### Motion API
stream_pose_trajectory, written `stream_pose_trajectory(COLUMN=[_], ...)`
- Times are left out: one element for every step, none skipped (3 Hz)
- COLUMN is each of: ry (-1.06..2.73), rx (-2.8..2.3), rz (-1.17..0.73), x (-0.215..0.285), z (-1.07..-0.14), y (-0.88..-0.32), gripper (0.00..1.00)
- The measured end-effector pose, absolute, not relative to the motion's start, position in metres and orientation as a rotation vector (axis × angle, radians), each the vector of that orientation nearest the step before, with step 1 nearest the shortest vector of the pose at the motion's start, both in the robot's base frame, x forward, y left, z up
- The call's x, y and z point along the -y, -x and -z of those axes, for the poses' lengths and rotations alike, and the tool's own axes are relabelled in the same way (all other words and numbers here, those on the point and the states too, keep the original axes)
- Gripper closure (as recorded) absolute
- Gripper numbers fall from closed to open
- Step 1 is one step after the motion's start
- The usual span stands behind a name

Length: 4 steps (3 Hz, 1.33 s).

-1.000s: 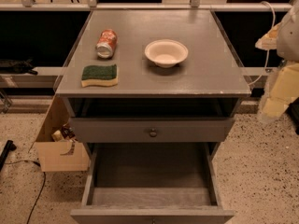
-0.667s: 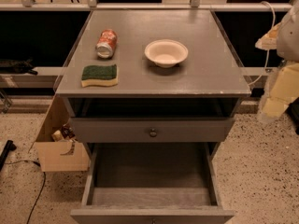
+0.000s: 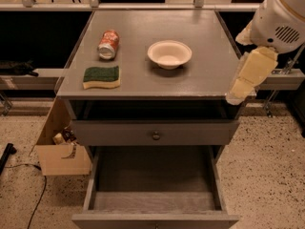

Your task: Place sponge into middle drawer

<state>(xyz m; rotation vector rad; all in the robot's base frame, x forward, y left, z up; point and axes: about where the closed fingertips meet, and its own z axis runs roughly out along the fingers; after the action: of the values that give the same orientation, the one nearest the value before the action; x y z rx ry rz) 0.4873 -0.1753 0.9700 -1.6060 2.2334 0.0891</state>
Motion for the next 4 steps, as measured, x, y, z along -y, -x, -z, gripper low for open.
stream_pose_trajectory(ry=[1.606,1.597,1.616,1.597], rx=[-2.233,-2.225,-2.188,-2.149], rz=[-0.089,-0.103,-0.14,-0.203], x=[0.175,0.175,0.172,0.174], z=[-0.97,-0.972,-0.975,-0.982], y=[-0.487,-0.488,-0.485,-0.483], gripper=[0.0,0.0,0.0,0.0])
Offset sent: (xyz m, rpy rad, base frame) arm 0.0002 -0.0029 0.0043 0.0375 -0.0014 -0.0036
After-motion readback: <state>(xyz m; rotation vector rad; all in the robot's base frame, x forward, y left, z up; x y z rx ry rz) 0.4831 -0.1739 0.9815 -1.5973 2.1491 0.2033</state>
